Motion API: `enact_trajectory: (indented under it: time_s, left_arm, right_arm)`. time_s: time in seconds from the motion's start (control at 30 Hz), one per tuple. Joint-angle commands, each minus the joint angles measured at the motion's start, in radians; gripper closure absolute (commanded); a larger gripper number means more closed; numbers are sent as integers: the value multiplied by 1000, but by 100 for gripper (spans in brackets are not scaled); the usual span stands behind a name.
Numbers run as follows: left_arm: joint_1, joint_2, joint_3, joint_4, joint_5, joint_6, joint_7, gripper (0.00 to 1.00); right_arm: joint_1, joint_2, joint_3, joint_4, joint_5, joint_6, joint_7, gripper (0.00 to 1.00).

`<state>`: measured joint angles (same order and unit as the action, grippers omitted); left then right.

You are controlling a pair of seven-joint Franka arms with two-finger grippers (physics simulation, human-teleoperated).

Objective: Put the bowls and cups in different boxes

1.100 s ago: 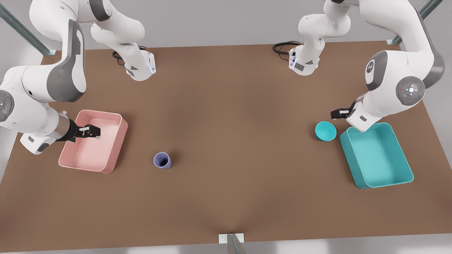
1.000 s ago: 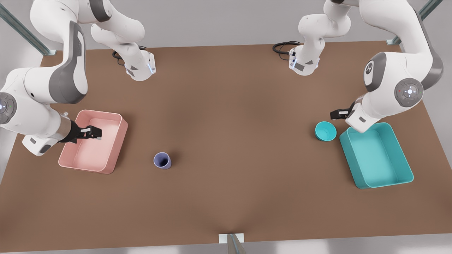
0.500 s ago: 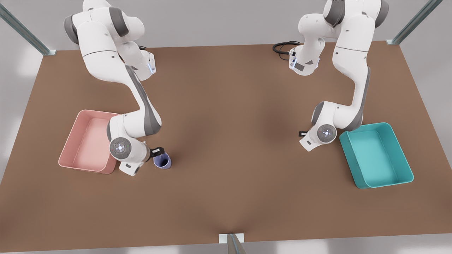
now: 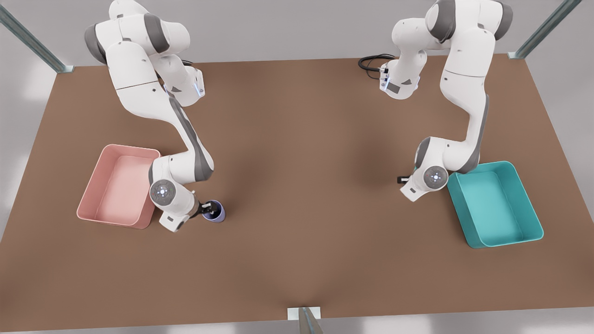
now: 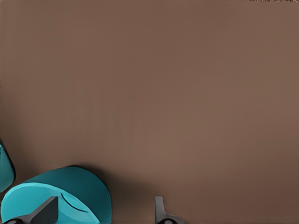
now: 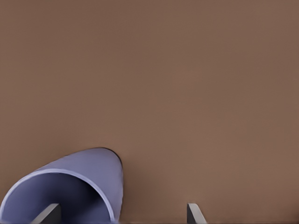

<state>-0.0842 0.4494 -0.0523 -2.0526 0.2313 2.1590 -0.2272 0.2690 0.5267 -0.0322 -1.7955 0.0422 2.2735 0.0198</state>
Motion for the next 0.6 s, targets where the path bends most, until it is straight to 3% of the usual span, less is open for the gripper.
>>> enact_trajectory:
  time_s: [0.0, 0.1, 0.2, 0.23, 0.27, 0.33, 0.37, 0.4, 0.47, 0.53, 0.57]
  left_arm:
    - [1, 6, 6, 0, 2, 10, -40, 0]
    - [9, 29, 9, 2, 9, 42, -40, 2]
    - [9, 29, 9, 2, 9, 42, -40, 39]
    - [9, 29, 9, 2, 9, 42, -40, 47]
    - [8, 28, 9, 2, 8, 41, -40, 50]
    - [8, 26, 9, 2, 8, 38, -41, 60]
    - [8, 25, 9, 2, 8, 36, -41, 63]
    - [9, 25, 9, 2, 8, 36, -41, 64]
    - [9, 3, 9, 5, 8, 13, -38, 64]
    - [8, -41, 9, 6, 8, -16, -38, 79]
    - [9, -43, 9, 6, 8, -16, -41, 79]
  right_arm:
    - [-1, -4, 0, -16, 1, 32, 28, 0]
    - [3, 12, 0, -16, 1, 34, 28, 0]
    - [6, 47, 0, -5, 1, 47, 28, 0]
    - [6, 50, 0, -4, 1, 49, 28, 4]
    - [6, 56, 0, 1, 1, 47, 28, 12]
    - [7, 59, 1, 2, -1, 47, 22, 41]
    - [7, 61, 1, 8, -1, 46, 17, 49]
    - [7, 62, 1, 16, -1, 38, 15, 54]
    - [10, 62, 1, 27, -1, 31, 15, 78]
    - [7, 56, 1, 34, 1, 23, 16, 79]
    - [3, 50, 1, 50, -1, -5, 15, 79]
